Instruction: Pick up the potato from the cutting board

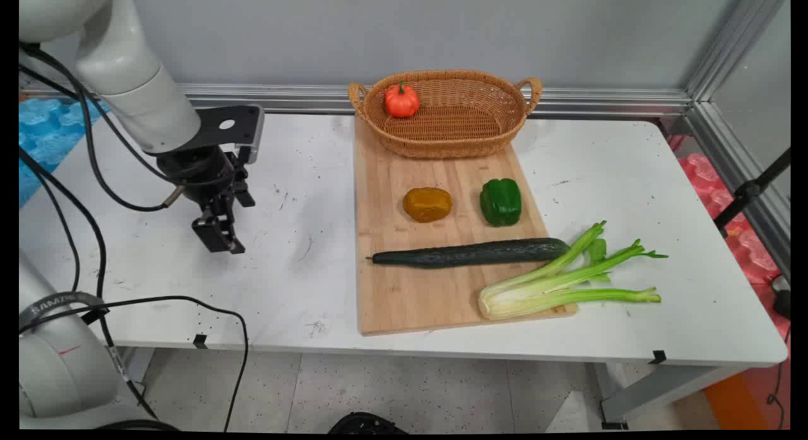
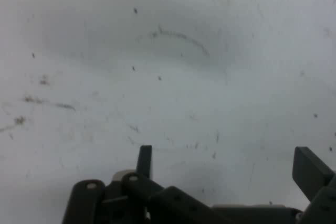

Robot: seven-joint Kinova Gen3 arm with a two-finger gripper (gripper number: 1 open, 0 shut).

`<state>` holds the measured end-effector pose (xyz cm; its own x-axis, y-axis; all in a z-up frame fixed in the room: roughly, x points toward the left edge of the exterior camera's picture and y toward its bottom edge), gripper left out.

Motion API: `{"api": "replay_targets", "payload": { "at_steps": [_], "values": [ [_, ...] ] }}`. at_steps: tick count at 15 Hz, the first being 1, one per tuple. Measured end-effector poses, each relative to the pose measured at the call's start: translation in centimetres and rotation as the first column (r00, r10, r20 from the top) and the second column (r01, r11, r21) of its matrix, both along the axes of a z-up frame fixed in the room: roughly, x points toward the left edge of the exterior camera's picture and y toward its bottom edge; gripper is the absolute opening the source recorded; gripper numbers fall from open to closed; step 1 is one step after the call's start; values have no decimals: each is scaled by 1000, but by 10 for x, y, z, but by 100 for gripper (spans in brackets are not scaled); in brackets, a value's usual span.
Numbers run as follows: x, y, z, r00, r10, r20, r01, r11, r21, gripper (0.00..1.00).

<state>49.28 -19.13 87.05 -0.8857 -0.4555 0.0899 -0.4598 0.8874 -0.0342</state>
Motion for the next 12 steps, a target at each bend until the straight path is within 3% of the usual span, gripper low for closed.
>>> {"api": "replay_targets", "payload": {
  "at_steps": [6,12],
  "values": [
    [-32,-21,1,998,-18,-57,15,999,-52,100],
    [-84,-67,0,989,-24,-143,3,989,-146,100]
  ]
}}
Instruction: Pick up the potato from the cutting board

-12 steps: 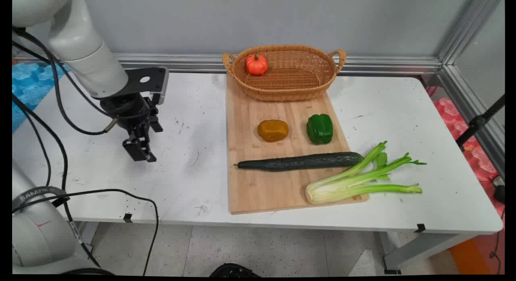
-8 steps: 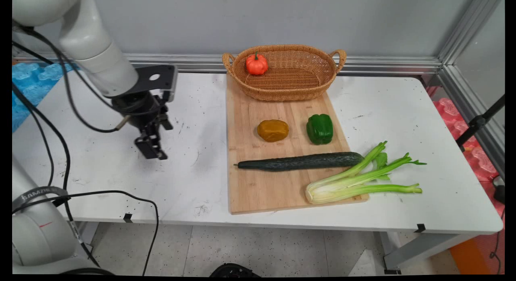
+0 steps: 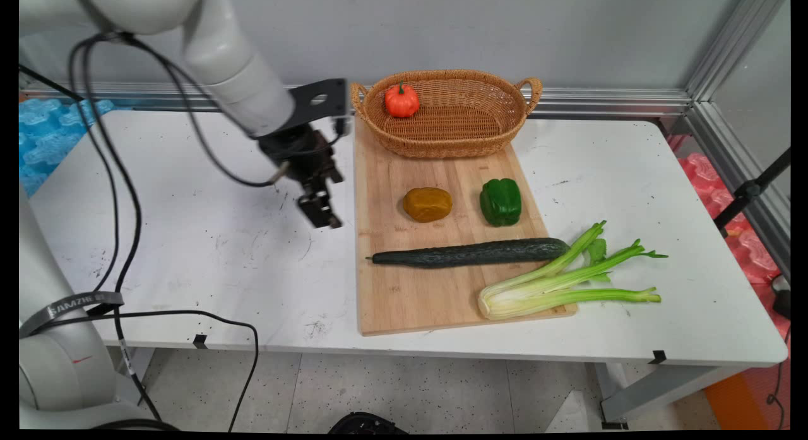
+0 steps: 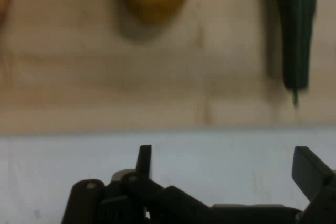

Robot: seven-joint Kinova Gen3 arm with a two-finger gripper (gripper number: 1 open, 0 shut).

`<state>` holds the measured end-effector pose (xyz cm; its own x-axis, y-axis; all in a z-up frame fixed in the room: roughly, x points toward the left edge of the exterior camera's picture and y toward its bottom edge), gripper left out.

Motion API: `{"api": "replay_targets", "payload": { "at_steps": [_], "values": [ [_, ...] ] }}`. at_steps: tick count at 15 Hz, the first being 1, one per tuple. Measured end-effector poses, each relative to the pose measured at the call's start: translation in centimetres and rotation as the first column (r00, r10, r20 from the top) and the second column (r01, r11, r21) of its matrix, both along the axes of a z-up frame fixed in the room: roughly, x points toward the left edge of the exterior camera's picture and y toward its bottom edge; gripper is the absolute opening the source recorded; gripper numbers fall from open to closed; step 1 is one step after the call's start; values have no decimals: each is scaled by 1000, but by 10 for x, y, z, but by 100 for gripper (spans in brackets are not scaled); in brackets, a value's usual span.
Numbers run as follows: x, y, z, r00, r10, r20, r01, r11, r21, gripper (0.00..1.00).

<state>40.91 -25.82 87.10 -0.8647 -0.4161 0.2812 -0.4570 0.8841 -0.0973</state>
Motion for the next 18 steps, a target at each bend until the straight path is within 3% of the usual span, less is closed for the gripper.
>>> {"api": "replay_targets", "payload": {
  "at_steps": [10,18],
  "values": [
    [-48,-74,-29,993,-9,-119,-4,995,-101,100],
    [-63,-101,-64,986,-9,-169,-7,995,-95,100]
  ]
}}
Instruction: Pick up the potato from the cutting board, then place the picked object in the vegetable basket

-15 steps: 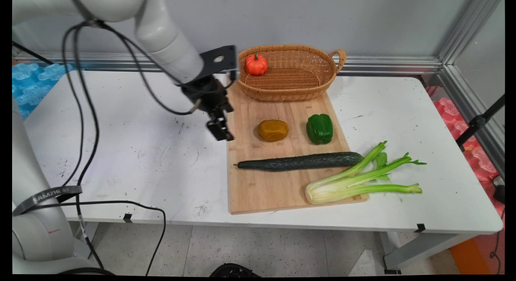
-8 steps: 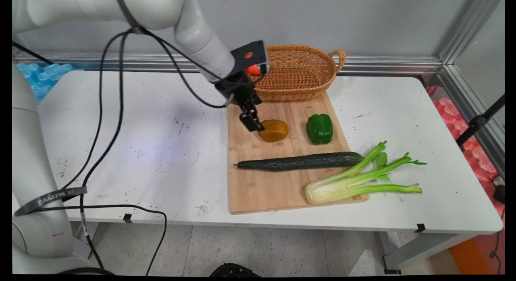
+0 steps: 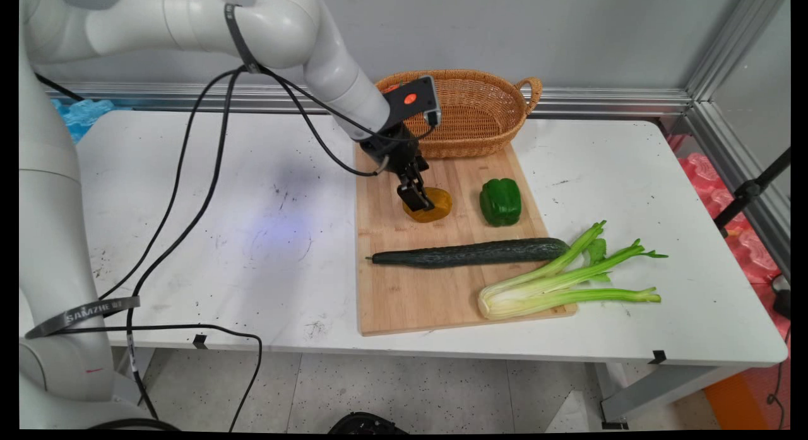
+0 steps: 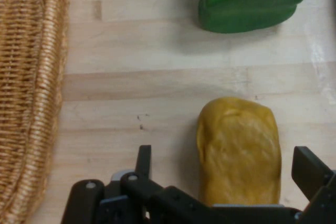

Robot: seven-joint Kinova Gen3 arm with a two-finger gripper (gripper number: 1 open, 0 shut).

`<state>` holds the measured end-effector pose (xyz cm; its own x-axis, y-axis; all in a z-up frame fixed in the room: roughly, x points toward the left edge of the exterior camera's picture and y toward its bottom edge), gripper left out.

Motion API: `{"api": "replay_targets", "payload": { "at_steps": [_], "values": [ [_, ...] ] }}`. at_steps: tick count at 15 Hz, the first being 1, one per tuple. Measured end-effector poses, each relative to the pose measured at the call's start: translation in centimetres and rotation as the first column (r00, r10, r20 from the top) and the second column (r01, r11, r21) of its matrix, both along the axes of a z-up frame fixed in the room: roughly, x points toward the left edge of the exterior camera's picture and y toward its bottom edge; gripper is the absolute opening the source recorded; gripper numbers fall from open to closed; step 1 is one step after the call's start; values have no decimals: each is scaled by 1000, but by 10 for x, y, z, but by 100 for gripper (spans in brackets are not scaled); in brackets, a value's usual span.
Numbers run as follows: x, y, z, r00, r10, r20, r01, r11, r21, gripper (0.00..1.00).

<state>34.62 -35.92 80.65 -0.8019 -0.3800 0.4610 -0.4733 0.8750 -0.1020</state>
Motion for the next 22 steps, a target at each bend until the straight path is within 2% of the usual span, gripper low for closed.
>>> {"api": "replay_targets", "payload": {
  "at_steps": [6,7,12,15,19,22],
  "values": [
    [-3,-5,-20,998,53,-19,-52,998,38,100],
    [-3,-5,-22,998,62,-22,-61,997,47,0],
    [-5,-6,-28,995,97,-30,-94,992,82,0],
    [-8,-9,-23,994,107,-38,-103,990,96,0],
    [-18,-28,4,994,86,-67,-82,995,65,0],
    [-23,-54,32,993,70,-90,-70,998,11,0]
  ]
}}
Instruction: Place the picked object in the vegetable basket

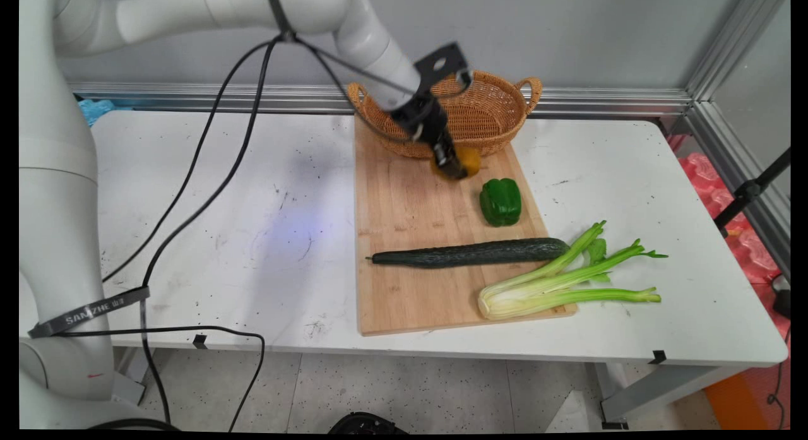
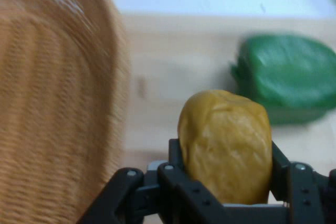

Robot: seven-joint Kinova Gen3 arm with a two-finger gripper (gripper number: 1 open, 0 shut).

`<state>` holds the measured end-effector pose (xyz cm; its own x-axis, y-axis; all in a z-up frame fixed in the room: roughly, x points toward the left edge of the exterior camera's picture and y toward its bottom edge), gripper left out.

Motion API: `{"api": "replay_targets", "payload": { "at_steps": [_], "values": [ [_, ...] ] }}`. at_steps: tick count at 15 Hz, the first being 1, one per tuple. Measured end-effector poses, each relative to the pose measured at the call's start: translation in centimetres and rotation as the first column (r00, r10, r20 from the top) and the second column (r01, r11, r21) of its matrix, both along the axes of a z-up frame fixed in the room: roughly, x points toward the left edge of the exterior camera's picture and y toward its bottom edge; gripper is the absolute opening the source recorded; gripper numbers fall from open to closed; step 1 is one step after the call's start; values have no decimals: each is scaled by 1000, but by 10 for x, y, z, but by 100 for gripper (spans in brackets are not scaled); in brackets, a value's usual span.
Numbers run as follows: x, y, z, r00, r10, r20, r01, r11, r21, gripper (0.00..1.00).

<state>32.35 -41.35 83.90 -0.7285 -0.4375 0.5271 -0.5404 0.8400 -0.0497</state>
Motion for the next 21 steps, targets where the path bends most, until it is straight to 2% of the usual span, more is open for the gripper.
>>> {"api": "replay_targets", "payload": {
  "at_steps": [6,9,15,21],
  "values": [
    [11,-51,36,1000,21,-14,-22,996,-92,0],
    [22,-75,44,999,39,-16,-41,991,-127,0],
    [49,-114,37,997,73,-11,-74,983,-170,0],
    [66,-140,15,996,85,-14,-86,982,-171,0]
  ]
}}
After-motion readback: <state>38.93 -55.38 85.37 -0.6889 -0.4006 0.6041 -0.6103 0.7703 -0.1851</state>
